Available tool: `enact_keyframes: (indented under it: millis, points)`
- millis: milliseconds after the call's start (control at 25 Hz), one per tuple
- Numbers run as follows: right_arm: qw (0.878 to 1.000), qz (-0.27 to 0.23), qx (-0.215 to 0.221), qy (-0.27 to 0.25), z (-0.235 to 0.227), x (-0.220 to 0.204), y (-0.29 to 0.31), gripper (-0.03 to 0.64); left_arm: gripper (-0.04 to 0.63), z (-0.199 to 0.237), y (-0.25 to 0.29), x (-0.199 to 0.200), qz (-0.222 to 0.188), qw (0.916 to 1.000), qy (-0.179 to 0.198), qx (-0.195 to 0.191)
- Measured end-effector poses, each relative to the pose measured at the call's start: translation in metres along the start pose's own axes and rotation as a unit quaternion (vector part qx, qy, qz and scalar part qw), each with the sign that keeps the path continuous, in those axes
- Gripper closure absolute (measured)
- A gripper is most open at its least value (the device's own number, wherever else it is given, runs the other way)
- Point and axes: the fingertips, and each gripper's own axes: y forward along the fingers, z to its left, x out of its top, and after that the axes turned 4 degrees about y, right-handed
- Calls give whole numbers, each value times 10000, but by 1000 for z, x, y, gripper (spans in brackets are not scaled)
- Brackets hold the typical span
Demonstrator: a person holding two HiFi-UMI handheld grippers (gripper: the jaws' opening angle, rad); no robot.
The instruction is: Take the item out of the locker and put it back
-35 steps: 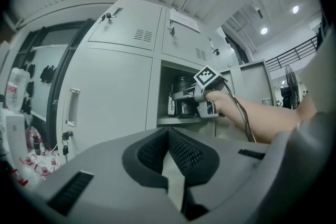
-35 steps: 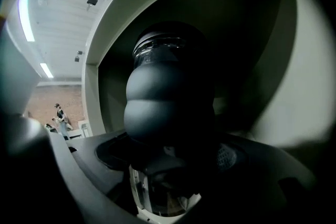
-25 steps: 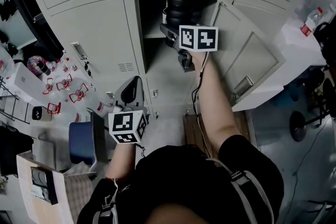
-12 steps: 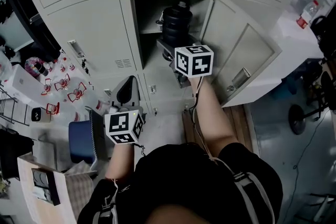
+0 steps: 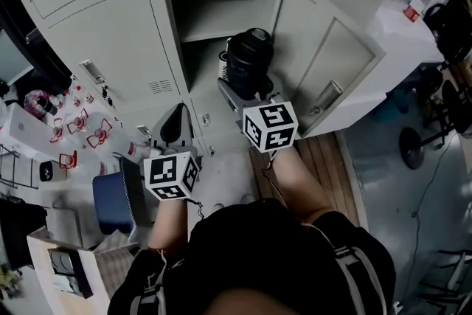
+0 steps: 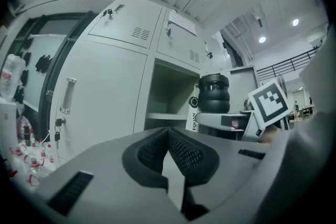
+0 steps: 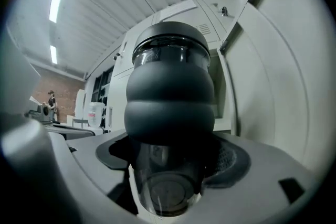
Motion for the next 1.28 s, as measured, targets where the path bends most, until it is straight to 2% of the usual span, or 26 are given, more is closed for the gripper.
enact_keyframes:
  millis: [520, 960, 1280]
  points:
    - [9986, -308, -391, -150, -2, -19, -81, 213, 583, -23, 4, -6, -13, 9993, -39, -366]
    - [9989, -201, -418, -25, -3, -30, -98, 213, 583, -40, 2, -1, -78, 9981, 64, -607]
    - [9993, -149, -353, -16, -2, -29, -95, 213, 583, -42, 2, 1, -60, 9983, 117, -573]
